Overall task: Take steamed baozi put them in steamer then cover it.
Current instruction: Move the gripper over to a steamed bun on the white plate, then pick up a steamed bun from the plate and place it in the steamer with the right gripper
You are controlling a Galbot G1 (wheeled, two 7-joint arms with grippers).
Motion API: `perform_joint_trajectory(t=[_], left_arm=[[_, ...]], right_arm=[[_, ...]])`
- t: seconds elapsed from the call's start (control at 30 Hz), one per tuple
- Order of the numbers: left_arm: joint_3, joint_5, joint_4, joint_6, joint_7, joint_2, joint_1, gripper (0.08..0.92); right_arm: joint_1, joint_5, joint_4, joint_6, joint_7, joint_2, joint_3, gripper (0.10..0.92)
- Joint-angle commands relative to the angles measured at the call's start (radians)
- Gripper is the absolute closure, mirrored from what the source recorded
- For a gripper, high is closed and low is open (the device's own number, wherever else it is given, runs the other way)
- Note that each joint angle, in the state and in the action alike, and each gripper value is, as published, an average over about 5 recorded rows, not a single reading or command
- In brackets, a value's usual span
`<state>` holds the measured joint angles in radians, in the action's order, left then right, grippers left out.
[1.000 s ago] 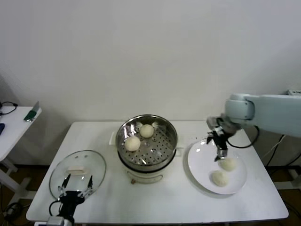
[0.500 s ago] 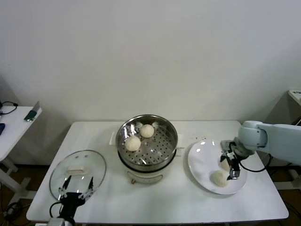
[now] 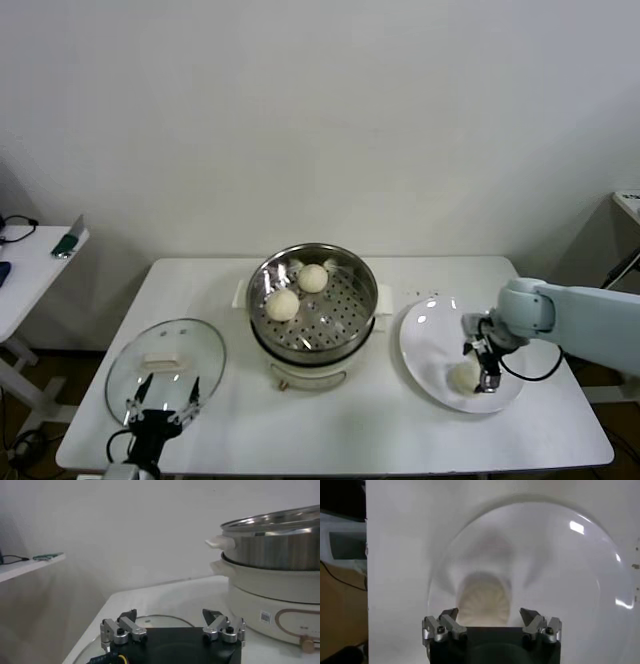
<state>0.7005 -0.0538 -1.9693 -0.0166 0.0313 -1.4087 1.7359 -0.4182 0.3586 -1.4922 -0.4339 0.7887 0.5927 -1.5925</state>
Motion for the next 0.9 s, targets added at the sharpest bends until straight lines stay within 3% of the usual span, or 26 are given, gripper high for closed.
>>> perform_joint_trajectory(t=[0.03, 0.5, 0.73, 0.9], left_arm=[[0.001, 0.001, 0.003, 0.001, -0.001, 0.001, 0.001, 0.177], [-0.001, 0.005, 0.007, 0.006, -0.001, 0.002, -0.01, 0.177], [-0.004, 0.013, 0.006, 0.01, 0.0, 0.0, -0.014, 0.177], [-0.003, 0.016, 0.005, 0.013, 0.001, 0.0, -0.018, 0.177]], right_arm=[[0.08, -0.026, 0.025, -0.007, -0.012, -0.002, 0.061, 0.222], [-0.113, -0.034, 0.027, 0.087, 0.082, 0.028, -0.028, 0.362], [-0.447, -0.104, 0.115, 0.391, 0.258, 0.173, -0.106, 0.364], [-0.566, -0.12, 0.136, 0.566, 0.292, 0.32, -0.003, 0.364]])
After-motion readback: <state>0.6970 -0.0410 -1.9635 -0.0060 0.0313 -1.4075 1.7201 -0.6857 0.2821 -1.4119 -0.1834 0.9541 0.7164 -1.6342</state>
